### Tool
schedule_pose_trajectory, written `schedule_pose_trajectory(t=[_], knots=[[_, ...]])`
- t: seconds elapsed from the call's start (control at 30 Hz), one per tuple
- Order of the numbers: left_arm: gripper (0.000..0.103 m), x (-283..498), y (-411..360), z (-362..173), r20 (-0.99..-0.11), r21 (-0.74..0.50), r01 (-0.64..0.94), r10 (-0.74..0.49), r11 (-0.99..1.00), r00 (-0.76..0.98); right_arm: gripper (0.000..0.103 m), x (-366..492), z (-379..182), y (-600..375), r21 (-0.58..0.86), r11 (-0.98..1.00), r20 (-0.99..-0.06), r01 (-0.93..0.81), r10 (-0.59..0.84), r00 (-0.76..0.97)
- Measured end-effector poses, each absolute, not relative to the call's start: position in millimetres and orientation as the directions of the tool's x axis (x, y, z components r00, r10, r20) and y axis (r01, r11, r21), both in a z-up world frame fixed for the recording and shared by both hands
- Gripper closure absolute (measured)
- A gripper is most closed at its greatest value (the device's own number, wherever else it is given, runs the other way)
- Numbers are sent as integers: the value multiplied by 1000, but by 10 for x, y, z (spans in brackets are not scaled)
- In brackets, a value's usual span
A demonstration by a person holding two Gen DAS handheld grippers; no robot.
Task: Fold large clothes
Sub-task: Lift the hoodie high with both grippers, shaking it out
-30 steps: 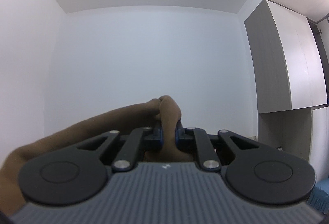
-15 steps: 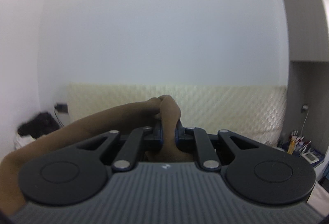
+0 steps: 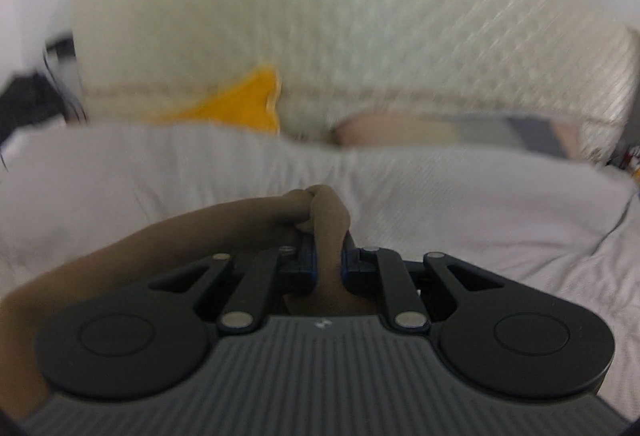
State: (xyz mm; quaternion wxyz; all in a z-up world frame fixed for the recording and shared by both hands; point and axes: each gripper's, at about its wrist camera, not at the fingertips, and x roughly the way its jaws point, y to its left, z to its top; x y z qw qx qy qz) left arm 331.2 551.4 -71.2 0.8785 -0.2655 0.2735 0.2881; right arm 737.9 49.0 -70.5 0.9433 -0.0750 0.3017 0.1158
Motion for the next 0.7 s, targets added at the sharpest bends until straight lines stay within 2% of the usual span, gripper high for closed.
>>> schedule_pose_trajectory(t=[0.2,0.27,0.5,0.6,0.7], knots=[[85,4092,6092,-1536,-763,-288,-730,312,620,566,90,7777,-1590,844,-103,963,-655,-247,121,746],[84,4157,6160,-1638,-788,-278,-738,294,615,542,89,7804,-1698,828,-107,961,-644,-255,129,754],[80,4253,6229,-1672,-832,-234,-738,262,633,489,88,7894,-1811,874,-102,954,-694,-283,136,707],[75,4237,6167,-1611,-837,-206,-738,274,643,473,88,7908,-1830,885,-110,952,-698,-287,132,704],[54,4270,6135,-1583,-844,-163,-731,290,662,451,85,7897,-1803,895,-106,952,-698,-289,136,704]])
